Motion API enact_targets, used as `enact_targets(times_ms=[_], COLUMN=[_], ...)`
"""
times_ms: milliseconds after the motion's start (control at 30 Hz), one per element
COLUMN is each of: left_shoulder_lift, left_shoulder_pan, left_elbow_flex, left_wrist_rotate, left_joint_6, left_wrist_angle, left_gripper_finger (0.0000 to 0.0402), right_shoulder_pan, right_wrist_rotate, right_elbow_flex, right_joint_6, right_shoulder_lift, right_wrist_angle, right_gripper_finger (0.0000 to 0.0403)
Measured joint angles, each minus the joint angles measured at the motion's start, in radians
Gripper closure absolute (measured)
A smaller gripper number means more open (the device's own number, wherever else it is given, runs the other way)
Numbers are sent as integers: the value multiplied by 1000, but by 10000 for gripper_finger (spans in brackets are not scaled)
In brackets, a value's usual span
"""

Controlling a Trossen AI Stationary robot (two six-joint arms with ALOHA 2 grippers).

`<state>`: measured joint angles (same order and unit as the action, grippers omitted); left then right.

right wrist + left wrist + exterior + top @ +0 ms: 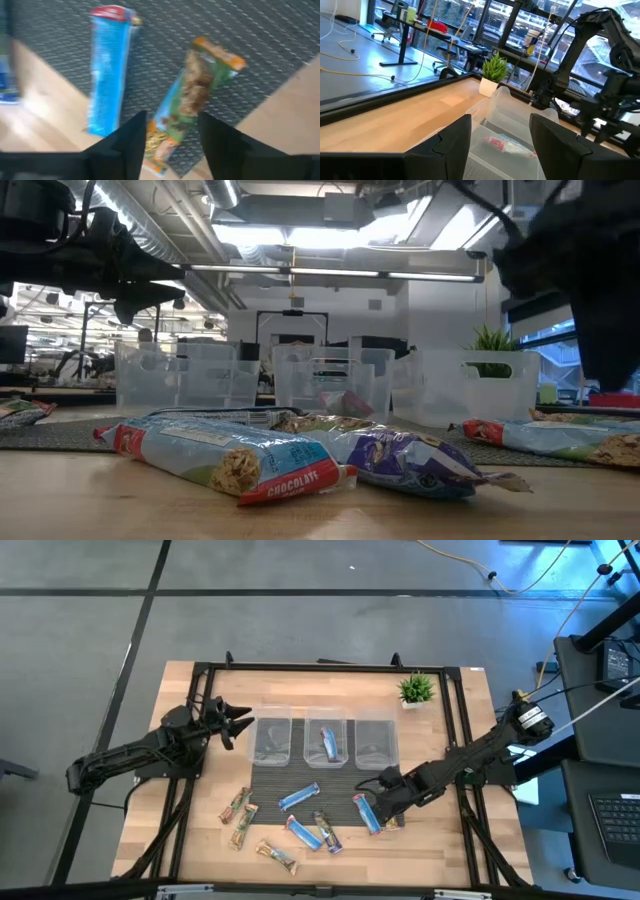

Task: Pick and place Granola Bars by type
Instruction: Put the yellow granola bar into the right transparent bin

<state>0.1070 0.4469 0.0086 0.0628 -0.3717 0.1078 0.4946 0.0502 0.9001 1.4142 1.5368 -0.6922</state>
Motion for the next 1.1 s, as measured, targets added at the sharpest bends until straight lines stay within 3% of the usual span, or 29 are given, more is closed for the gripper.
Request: enact_targets(times_ms=[233, 433, 733, 1100], left_shoulder_lift=[0, 0, 0, 0], left_shoulder_pan=[0, 0, 0, 0], left_elbow_flex=[0, 0, 0, 0], left_wrist_rotate=[0, 0, 1, 1], left_joint_6=[0, 0, 0, 0], left_wrist_angle=[0, 0, -2, -8], left_gripper_finger=[206, 207, 207, 209], right_shoulder_pan=[-1, -1, -1, -2], right_wrist_rotate=[1, 1, 16, -2], right_elbow_flex=[-37, -45, -39, -42], right_joint_6=[-5, -6, -8, -5], right_shoulder_lift=[0, 45, 149, 133], right_wrist_angle=[42, 55, 64, 37], right_gripper_finger=[125, 111, 150, 263])
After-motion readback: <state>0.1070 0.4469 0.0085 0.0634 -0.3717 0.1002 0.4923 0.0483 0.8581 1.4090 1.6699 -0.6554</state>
